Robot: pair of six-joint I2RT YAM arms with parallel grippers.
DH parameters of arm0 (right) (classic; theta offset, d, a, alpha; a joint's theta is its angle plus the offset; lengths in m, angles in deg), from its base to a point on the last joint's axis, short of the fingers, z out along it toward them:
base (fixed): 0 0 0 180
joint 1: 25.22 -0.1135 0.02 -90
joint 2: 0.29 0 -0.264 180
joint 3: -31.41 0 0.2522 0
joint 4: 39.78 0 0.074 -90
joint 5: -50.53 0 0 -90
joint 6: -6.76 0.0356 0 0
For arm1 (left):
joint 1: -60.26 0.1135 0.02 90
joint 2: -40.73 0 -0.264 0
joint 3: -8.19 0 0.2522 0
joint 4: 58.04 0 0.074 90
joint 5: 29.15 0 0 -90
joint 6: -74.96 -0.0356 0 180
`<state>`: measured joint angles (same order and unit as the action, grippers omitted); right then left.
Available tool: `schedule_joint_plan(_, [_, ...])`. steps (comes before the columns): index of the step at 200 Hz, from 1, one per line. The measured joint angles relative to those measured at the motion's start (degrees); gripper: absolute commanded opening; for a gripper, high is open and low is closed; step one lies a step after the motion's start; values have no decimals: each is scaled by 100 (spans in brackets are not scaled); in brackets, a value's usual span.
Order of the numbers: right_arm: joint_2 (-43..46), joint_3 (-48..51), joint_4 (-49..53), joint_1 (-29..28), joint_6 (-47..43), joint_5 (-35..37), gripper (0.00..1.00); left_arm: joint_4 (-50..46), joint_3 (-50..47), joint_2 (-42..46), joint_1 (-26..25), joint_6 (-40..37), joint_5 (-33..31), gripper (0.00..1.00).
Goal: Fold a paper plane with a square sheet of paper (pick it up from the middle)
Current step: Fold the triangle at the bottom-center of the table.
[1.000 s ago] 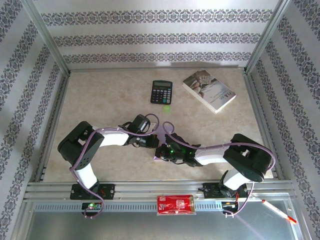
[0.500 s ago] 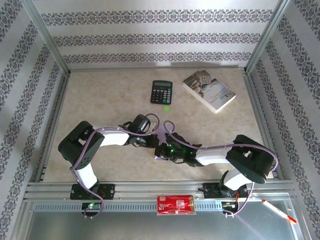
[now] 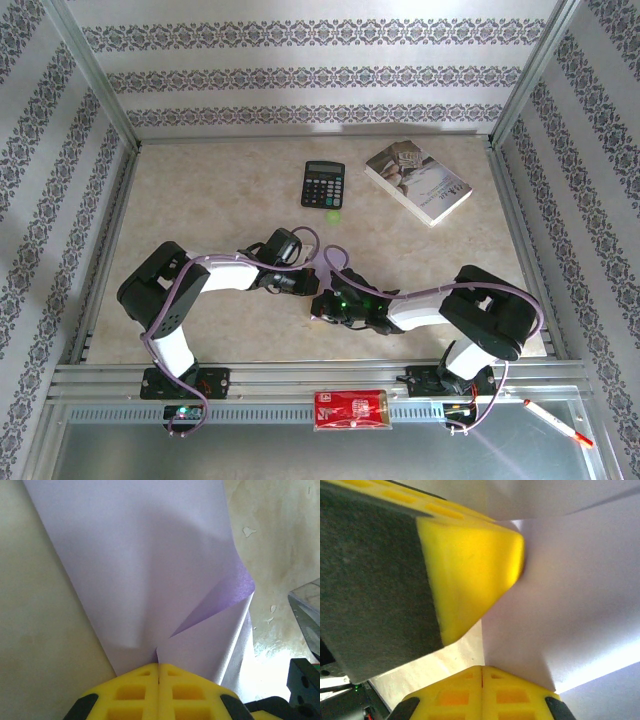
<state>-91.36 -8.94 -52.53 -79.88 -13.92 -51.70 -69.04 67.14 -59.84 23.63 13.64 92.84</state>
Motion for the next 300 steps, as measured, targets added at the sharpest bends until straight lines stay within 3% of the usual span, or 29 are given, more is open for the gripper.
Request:
schedule_joint_plan(192, [140,326,-330,-450,302,369,2,-66,81,-63,0,-4,28,0])
schedule_joint_plan(241, [238,365,-221,-448,326,184,2,-70,81,-70,0,-9,35,0])
schedule_joint_plan(300, [750,402,-157,310,103,-334,3,-90,96,-79,0,-24,37,0])
